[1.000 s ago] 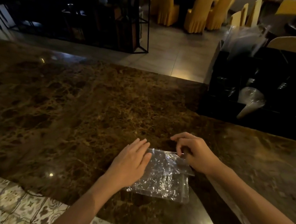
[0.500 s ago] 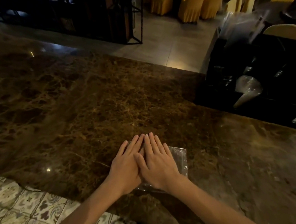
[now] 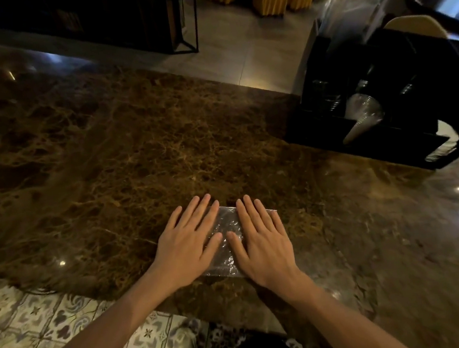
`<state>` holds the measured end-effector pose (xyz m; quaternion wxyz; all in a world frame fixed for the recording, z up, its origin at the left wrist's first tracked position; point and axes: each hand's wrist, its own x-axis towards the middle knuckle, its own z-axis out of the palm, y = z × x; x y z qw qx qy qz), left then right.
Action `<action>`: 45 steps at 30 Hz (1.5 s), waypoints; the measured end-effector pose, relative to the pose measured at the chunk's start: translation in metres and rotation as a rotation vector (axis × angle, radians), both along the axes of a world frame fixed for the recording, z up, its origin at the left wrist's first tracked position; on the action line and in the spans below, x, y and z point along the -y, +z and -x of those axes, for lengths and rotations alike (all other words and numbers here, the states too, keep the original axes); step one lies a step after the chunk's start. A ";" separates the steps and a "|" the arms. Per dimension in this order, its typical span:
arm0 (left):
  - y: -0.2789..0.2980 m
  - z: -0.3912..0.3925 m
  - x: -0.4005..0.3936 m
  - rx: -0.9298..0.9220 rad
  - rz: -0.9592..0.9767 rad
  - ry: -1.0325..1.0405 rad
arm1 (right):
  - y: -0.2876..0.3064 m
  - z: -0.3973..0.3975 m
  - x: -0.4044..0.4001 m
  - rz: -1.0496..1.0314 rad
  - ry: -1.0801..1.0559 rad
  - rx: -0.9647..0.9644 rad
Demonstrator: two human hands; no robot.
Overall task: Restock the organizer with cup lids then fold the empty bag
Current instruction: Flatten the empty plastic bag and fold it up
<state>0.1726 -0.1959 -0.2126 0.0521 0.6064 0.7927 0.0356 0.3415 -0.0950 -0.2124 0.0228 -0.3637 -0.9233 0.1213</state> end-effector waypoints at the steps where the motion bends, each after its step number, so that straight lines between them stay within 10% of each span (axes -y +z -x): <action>1: -0.001 0.000 0.000 0.003 -0.003 0.000 | 0.000 -0.005 -0.001 0.003 -0.017 -0.005; 26: -0.005 0.025 0.014 -0.043 0.058 -0.123 | -0.008 -0.062 -0.004 -0.016 -0.232 0.020; 45: 0.052 0.033 -0.070 0.429 0.278 -0.128 | -0.002 -0.048 0.079 -0.092 -0.581 -0.291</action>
